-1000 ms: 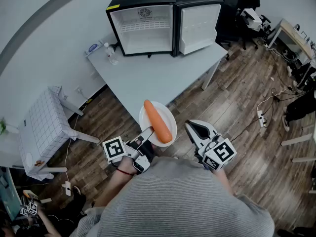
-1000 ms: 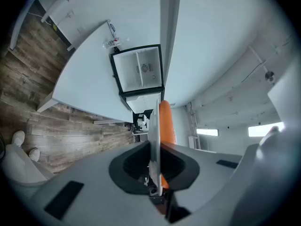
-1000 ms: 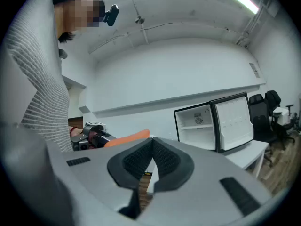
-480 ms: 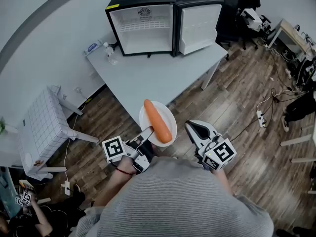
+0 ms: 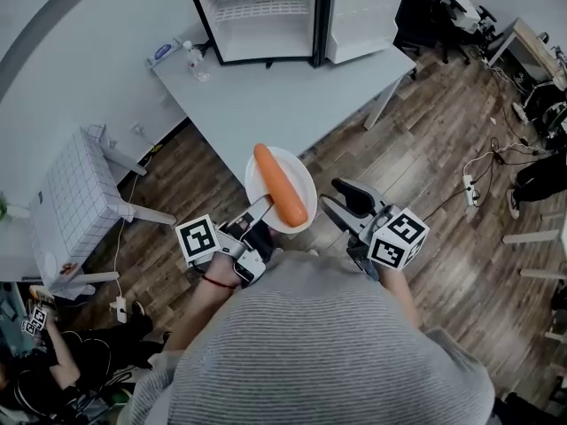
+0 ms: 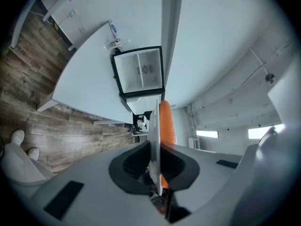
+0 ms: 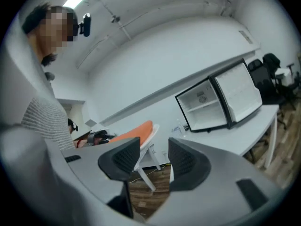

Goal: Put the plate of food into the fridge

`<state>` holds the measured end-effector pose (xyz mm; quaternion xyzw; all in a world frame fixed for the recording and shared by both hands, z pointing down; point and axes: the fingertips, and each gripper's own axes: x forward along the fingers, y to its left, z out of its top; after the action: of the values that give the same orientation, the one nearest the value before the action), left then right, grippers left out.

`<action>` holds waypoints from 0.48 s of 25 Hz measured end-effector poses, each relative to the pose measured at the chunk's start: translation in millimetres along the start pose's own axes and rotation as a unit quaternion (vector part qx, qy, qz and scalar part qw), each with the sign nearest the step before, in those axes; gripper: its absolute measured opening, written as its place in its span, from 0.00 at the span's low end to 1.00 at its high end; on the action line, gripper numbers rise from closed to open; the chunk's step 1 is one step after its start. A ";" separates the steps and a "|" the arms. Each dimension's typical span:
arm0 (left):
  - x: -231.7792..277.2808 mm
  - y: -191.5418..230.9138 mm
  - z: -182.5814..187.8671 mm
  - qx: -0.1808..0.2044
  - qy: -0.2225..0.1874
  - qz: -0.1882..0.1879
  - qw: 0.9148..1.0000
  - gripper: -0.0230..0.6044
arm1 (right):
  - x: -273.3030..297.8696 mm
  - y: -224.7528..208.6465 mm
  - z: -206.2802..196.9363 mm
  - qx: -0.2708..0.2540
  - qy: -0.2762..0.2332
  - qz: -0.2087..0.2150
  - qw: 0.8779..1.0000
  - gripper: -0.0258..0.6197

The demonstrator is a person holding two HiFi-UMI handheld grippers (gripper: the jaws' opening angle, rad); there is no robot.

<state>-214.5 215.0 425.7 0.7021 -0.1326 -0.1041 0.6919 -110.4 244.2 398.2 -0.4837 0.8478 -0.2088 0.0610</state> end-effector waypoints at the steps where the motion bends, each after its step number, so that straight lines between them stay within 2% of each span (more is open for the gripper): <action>1: 0.7 0.3 0.3 0.001 -0.001 0.001 1.000 0.10 | 2.2 -2.1 -3.6 0.024 0.010 0.006 1.000 0.31; 3: 1.3 1.1 0.6 0.000 -0.001 0.003 1.000 0.10 | 4.2 -3.4 -5.4 0.053 0.023 0.011 0.998 0.31; 6: 1.5 3.1 -0.1 -0.002 -0.001 0.005 1.000 0.10 | 2.5 -4.3 -3.2 0.069 0.023 0.014 0.997 0.31; 12: 7.7 10.1 -1.5 -0.004 -0.007 0.013 1.000 0.10 | -8.2 -12.3 -1.9 0.069 0.013 0.003 0.998 0.31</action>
<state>-207.1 213.9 436.1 0.6970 -0.1464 -0.1000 0.6948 -96.9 246.2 404.2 -0.4727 0.8336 -0.2730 0.0845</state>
